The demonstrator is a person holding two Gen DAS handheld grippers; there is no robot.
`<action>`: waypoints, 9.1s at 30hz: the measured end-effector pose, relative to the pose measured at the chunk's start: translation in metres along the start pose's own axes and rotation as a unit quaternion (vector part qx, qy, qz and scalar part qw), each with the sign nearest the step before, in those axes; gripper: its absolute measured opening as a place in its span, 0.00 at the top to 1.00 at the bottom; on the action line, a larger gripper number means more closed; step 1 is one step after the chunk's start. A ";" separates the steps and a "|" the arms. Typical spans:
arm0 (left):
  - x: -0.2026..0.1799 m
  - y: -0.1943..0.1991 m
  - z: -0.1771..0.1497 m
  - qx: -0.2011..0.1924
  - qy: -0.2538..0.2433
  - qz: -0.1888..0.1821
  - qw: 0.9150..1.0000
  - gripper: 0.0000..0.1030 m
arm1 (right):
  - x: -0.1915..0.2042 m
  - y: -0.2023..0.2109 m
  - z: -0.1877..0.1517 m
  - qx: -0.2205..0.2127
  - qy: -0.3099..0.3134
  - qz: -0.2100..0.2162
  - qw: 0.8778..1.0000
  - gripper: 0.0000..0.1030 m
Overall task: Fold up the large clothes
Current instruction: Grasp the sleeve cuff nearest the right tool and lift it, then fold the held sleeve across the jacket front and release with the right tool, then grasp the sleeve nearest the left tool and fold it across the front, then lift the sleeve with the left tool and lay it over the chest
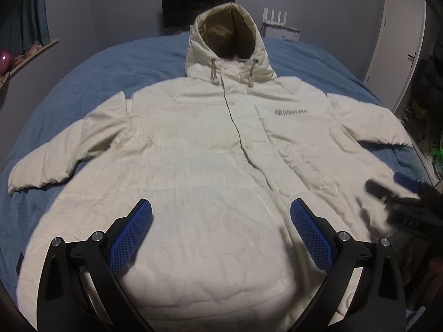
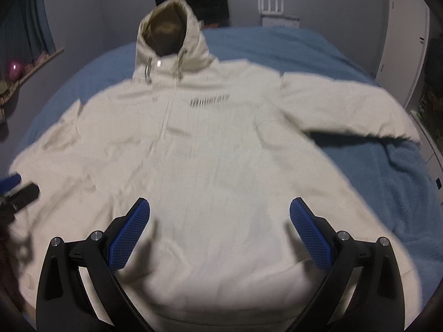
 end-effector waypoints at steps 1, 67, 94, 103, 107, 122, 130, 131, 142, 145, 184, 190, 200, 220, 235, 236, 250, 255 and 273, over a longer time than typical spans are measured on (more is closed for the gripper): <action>0.000 0.008 0.006 -0.012 -0.001 0.000 1.000 0.06 | -0.004 0.011 0.009 -0.017 -0.005 -0.002 1.000 0.06; 0.059 -0.090 0.098 0.040 0.057 0.018 0.997 0.06 | 0.035 0.007 0.162 -0.105 0.047 0.119 0.986 0.88; -0.172 -0.091 0.134 0.065 -0.165 -0.118 0.977 0.22 | -0.089 0.014 0.126 -0.020 -0.037 0.050 0.998 0.13; -0.217 -0.158 0.117 0.109 -0.240 -0.054 0.963 0.74 | -0.120 -0.011 0.132 -0.019 -0.070 0.041 0.996 0.13; -0.193 -0.137 0.133 0.088 -0.232 -0.062 0.967 0.91 | -0.119 -0.013 0.132 -0.020 -0.067 0.045 0.997 0.13; 0.027 -0.067 0.189 0.038 0.001 -0.076 0.996 0.96 | -0.055 -0.016 0.130 -0.033 0.011 0.046 0.998 0.13; 0.060 -0.139 0.121 0.168 0.065 -0.086 0.980 0.94 | -0.022 -0.031 0.119 -0.014 0.074 0.021 0.997 0.13; 0.062 -0.139 0.120 0.169 0.066 -0.086 0.980 0.91 | -0.023 -0.033 0.118 -0.011 0.074 0.020 0.997 0.13; 0.059 -0.081 0.143 0.079 0.020 -0.034 0.996 0.33 | -0.028 -0.052 0.136 0.016 0.036 0.039 0.998 0.13; 0.052 -0.106 0.146 0.098 0.020 -0.037 0.994 0.33 | -0.016 -0.079 0.147 0.030 0.047 0.026 0.998 0.13; 0.078 -0.071 0.157 -0.061 0.041 0.035 0.997 0.06 | 0.013 0.000 0.127 -0.119 -0.013 0.000 0.993 0.07; 0.104 -0.048 0.154 -0.064 0.084 0.029 0.994 0.06 | 0.054 0.010 0.133 -0.122 0.026 -0.018 0.992 0.07; 0.227 0.006 0.123 -0.046 0.097 0.075 0.991 0.06 | 0.096 0.000 0.128 -0.083 0.048 0.056 0.994 0.07; 0.459 -0.095 -0.008 0.032 0.368 0.029 0.929 0.16 | 0.114 -0.036 0.124 -0.053 0.088 0.021 0.994 0.07; 0.463 -0.020 0.074 -0.049 0.267 0.120 0.955 0.90 | 0.104 -0.042 0.131 -0.064 0.082 0.016 0.994 0.07; 0.453 -0.008 0.084 -0.061 0.253 0.122 0.958 0.91 | 0.101 -0.042 0.132 -0.064 0.079 0.015 0.995 0.07; 0.206 0.089 0.235 -0.194 0.040 0.032 0.980 0.92 | 0.052 -0.021 0.138 -0.075 0.059 -0.002 0.995 0.07; 0.113 0.090 0.259 -0.207 -0.027 0.006 0.978 0.92 | 0.024 -0.010 0.140 -0.081 0.031 0.004 0.996 0.07; -0.103 -0.077 0.198 -0.040 -0.147 -0.091 0.984 0.93 | -0.030 -0.057 0.128 -0.010 -0.016 -0.022 1.000 0.07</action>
Point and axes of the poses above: each gripper's, at about its wrist camera, not at the fingertips, and y roughly against the way its jaws point, x to its left, z to its top, the point moved 9 cm from there along -y, roughly the way its jaws point, and after that the axes turned 10 degrees about x, right-handed, at the moved point
